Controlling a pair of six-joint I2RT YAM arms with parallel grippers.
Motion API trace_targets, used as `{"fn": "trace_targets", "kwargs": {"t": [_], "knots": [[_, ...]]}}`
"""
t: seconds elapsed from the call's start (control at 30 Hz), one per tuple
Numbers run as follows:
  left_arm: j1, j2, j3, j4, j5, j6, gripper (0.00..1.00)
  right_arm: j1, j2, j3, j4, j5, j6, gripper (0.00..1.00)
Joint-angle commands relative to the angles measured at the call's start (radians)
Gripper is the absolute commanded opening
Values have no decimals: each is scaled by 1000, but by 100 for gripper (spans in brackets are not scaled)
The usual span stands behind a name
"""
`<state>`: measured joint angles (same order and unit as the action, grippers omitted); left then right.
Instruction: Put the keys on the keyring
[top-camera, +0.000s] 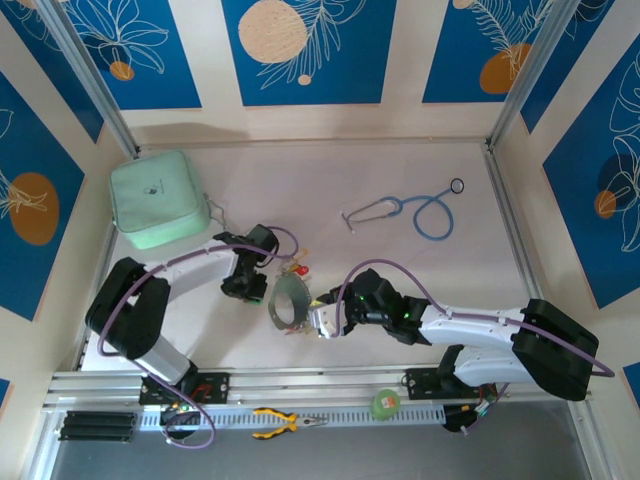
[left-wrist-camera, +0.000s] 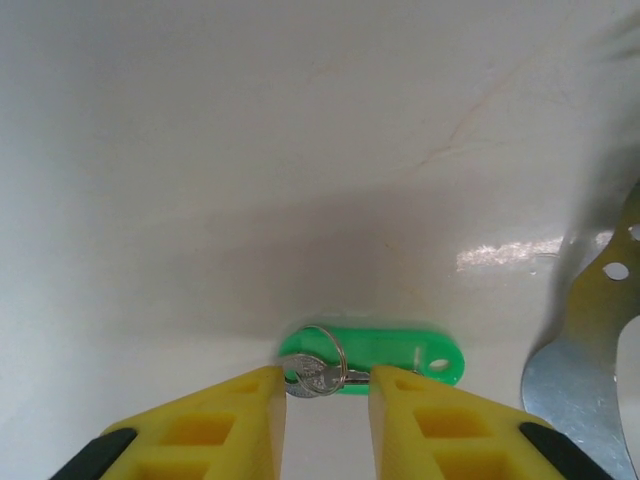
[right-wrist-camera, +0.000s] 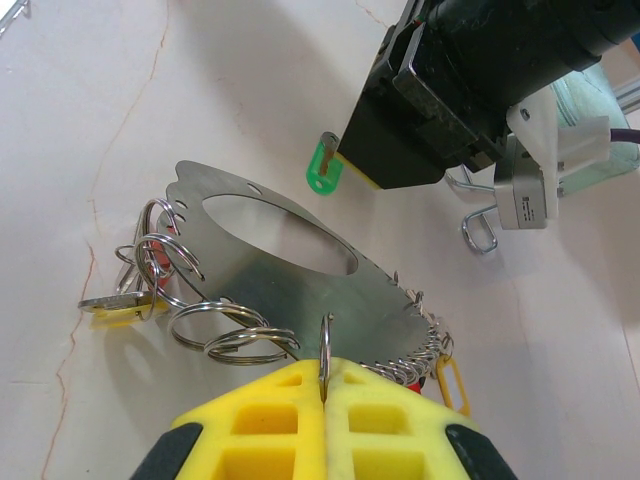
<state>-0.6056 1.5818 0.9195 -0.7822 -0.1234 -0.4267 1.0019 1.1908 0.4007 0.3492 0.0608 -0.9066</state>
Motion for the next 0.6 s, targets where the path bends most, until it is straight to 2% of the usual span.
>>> {"fn": "trace_targets", "kwargs": {"t": [0.0,0.33,0.57], "knots": [[-6,21,26,-11,6,20,27,7,-15,-4,7,-12,18,0],[-4,44,35,-9,-26,40,25,9,-16,-1,3,-15,13,0],[-2,41,39,-24,-75,51,17,9,-18,-1,1,-13,13,0]]}}
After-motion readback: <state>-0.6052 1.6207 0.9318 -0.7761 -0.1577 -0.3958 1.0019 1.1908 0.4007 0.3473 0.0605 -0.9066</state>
